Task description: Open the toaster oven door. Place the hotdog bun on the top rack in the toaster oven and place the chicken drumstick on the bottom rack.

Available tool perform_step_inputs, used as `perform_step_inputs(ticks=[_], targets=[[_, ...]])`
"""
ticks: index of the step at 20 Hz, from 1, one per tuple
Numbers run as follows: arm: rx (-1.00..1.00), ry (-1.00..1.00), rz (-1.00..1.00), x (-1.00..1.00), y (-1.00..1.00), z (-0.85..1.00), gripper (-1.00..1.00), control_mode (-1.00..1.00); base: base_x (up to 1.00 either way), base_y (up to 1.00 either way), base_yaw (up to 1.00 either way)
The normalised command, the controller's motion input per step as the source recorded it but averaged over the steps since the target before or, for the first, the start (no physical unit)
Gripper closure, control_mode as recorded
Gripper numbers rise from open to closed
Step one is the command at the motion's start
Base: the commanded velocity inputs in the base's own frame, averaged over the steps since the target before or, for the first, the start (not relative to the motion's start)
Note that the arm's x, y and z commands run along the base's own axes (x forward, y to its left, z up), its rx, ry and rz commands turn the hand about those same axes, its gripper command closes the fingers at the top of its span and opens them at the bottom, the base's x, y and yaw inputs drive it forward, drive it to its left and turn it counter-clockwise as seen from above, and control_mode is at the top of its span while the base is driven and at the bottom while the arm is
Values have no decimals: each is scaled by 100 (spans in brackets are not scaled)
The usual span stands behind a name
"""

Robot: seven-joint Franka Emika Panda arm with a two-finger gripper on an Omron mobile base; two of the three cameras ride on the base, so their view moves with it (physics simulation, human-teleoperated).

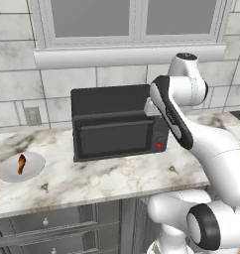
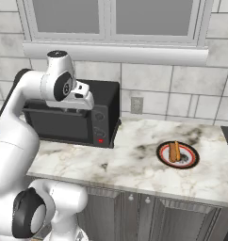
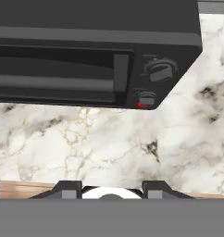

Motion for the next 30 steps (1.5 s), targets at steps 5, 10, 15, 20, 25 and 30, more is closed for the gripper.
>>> perform_step_inputs(ticks=[5,10,15,20,25,30], targets=[[-22,6,0,5,33,-14,-100,-100,0,0,0],[-40,5,5,0,71,-12,-100,-100,0,0,0],[-46,5,24,23,67,-42,-100,-100,0,0,0],[-43,4,29,55,32,-36,-100,-100,0,0,0],[-33,-9,12,41,13,-18,-100,-100,0,0,0],[-13,-8,9,29,-11,-15,-100,-100,0,0,0]])
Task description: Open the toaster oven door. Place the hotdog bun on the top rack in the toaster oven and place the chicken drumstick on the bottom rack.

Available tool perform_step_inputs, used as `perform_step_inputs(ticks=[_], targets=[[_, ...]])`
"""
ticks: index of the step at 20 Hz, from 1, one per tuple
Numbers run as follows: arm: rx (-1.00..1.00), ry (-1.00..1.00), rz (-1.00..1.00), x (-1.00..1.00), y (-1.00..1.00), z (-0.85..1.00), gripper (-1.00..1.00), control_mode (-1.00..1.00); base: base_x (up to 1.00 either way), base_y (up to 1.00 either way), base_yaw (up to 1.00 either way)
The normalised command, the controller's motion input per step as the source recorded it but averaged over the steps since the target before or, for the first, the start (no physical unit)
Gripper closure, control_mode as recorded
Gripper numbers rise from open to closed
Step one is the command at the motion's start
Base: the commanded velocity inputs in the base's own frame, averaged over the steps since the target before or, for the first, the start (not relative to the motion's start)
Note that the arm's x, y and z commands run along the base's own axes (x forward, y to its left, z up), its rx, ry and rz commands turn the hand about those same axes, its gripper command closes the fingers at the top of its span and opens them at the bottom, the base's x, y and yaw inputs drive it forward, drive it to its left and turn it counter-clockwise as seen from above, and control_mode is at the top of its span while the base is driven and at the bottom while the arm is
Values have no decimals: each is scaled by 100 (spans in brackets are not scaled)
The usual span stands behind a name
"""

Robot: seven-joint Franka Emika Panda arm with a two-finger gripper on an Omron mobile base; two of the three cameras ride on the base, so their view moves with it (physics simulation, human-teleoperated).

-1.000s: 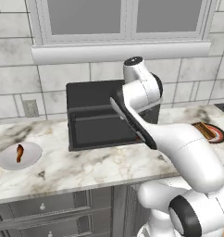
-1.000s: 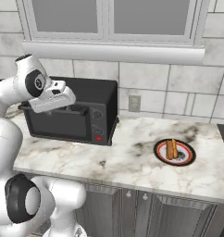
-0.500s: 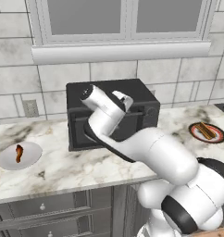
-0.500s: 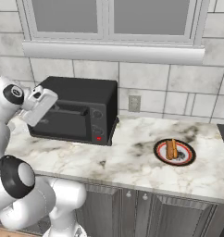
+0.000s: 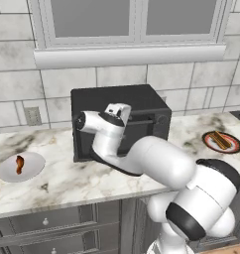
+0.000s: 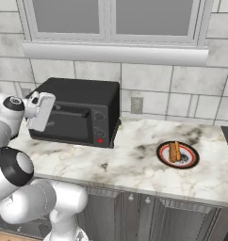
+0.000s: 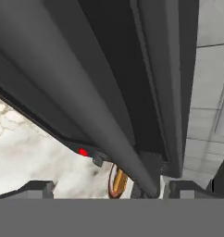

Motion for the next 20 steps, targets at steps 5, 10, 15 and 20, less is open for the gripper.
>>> perform_step_inputs(ticks=[5,10,15,20], targets=[[-6,-3,12,35,-7,-28,-100,-100,0,0,0],[-1,-1,12,42,0,-17,-100,-100,0,0,0],[0,0,10,35,0,-35,-100,-100,0,0,0],[-1,0,4,33,0,-52,100,-100,0,0,0]])
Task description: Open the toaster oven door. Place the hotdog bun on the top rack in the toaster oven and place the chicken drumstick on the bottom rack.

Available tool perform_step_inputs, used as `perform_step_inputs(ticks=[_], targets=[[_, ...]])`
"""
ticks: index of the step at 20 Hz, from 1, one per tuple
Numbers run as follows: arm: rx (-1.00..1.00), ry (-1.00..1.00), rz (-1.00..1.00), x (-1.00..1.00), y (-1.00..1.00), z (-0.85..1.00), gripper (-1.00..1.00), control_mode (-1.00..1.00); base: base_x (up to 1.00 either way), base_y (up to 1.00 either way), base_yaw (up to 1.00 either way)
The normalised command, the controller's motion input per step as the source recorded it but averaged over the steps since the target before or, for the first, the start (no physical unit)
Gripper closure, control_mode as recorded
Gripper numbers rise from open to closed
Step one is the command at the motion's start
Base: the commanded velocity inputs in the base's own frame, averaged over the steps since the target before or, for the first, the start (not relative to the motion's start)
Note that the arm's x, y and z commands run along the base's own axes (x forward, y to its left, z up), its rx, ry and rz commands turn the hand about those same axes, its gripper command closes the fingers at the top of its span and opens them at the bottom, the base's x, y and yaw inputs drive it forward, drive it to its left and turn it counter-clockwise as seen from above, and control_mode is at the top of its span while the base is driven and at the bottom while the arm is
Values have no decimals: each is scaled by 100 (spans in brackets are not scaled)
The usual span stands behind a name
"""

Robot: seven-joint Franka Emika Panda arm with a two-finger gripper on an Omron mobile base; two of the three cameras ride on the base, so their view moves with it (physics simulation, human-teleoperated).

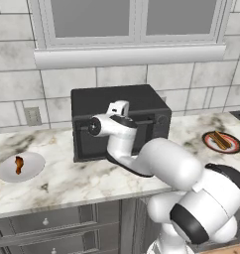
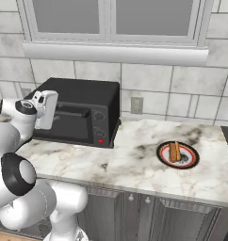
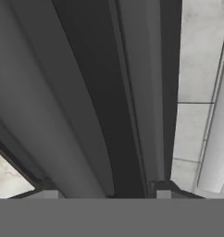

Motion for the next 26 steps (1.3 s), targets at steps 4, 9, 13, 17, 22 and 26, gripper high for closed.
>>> perform_step_inputs(ticks=[4,9,13,17,22,26], targets=[[0,5,0,12,11,-91,100,-100,0,0,0],[0,14,0,-3,11,-100,100,-100,0,0,0],[-3,24,0,-13,17,-100,100,-100,0,0,0],[-3,44,0,-76,0,-100,100,-100,0,0,0],[-14,66,0,-98,0,-95,100,-100,0,0,0],[-19,73,0,-100,0,-97,100,-100,0,0,0]])
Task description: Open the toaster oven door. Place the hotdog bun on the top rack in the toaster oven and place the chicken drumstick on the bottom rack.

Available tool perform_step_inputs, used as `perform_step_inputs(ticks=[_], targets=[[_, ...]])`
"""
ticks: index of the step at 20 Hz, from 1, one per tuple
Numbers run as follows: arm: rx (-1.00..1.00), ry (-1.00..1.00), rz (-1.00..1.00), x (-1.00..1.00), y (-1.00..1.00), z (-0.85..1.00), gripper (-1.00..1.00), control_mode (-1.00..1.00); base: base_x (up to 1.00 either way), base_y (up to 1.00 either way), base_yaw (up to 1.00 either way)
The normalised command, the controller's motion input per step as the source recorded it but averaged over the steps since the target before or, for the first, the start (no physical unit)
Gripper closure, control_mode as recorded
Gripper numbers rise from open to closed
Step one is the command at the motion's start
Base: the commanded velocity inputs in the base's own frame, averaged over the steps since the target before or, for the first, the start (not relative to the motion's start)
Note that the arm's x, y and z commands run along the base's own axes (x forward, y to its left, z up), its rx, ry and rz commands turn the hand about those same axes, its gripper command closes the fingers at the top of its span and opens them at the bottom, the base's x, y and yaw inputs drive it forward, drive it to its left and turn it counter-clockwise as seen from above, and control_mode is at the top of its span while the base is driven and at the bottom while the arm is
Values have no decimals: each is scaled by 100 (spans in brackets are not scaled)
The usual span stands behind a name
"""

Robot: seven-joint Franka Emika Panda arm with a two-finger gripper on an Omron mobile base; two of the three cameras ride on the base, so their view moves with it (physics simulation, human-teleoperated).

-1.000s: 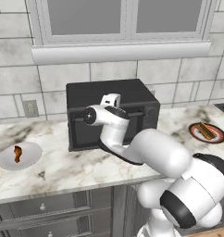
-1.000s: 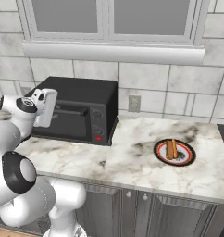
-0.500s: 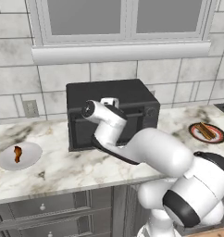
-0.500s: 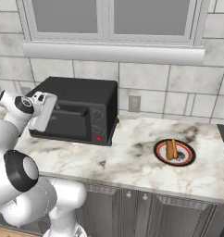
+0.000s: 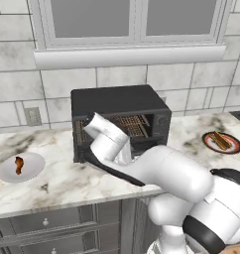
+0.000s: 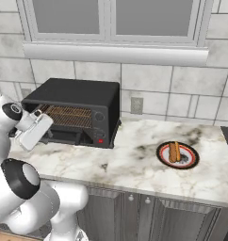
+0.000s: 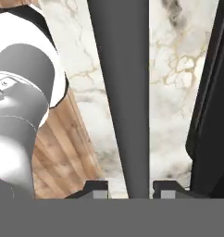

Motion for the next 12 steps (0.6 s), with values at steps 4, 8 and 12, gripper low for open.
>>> perform_step_inputs(ticks=[4,8,12], targets=[[-21,68,0,-92,3,-100,100,-100,0,0,0],[-18,45,0,-60,2,-71,-100,-100,0,0,0],[0,4,0,2,10,92,-100,-100,0,0,0]])
